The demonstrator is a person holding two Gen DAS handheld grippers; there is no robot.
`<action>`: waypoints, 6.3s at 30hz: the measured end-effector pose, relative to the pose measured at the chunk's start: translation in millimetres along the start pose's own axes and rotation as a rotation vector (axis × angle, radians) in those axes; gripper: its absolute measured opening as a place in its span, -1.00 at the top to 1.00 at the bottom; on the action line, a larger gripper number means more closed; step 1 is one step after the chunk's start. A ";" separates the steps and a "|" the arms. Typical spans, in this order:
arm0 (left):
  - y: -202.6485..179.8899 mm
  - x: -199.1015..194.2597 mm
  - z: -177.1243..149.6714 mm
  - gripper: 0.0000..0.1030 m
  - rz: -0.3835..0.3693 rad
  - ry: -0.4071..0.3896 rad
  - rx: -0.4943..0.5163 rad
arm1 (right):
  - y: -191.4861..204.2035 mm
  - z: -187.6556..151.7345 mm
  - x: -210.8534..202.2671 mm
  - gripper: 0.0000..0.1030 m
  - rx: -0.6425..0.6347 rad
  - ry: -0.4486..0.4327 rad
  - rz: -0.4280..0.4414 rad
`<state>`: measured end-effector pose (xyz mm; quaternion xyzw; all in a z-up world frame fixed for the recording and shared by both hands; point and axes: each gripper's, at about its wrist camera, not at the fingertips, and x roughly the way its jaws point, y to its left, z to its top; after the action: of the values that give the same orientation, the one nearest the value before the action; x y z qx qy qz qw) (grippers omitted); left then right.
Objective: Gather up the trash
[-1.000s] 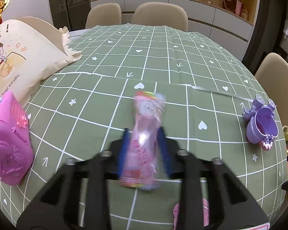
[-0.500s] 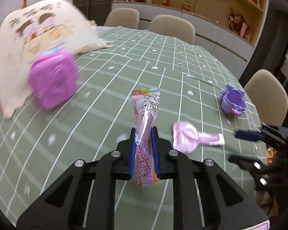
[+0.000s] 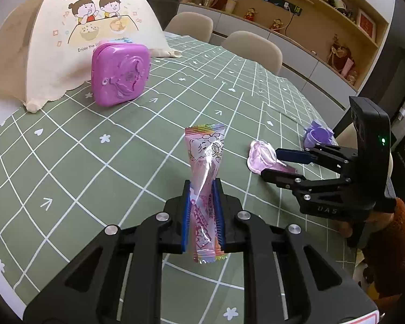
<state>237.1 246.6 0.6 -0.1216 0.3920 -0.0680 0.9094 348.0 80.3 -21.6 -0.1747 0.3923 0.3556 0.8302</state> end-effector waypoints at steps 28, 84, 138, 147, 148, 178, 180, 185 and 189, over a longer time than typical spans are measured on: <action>-207.8 -13.0 -55.1 0.71 -0.117 -0.012 0.283 | -50.3 -154.5 -204.3 0.62 0.276 -0.245 -0.324; -300.6 23.9 -107.7 -0.41 -0.218 -0.059 0.288 | -184.9 -339.7 -175.1 0.34 0.798 -0.040 -0.401; -222.3 -118.1 -229.6 -0.45 0.173 -0.272 0.263 | 84.2 -341.2 -286.8 0.07 0.550 -0.382 -0.526; -223.5 -116.8 -230.8 -0.45 0.170 -0.268 0.266 | 83.7 -341.9 -287.5 0.07 0.551 -0.384 -0.525; -223.4 -116.4 -230.4 -0.45 0.169 -0.267 0.267 | 84.0 -341.8 -287.5 0.07 0.551 -0.384 -0.525; -227.8 -113.8 -230.8 -0.45 0.132 -0.251 0.298 | 82.9 -343.3 -286.9 0.07 0.557 -0.382 -0.525; -226.7 -111.3 -228.8 -0.45 0.124 -0.241 0.300 | 82.3 -343.6 -286.5 0.07 0.558 -0.380 -0.528; -215.8 -100.3 -214.7 -0.45 0.099 -0.197 0.269 | 76.4 -336.5 -280.0 0.07 0.545 -0.349 -0.554; -191.3 -101.6 -177.3 -0.45 0.085 -0.184 0.235 | 72.5 -296.3 -270.5 0.07 0.466 -0.330 -0.540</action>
<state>32.8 55.2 6.4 -0.0033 0.3011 -0.0632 0.9515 20.2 -161.2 0.4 -0.0190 0.2636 0.0493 0.9632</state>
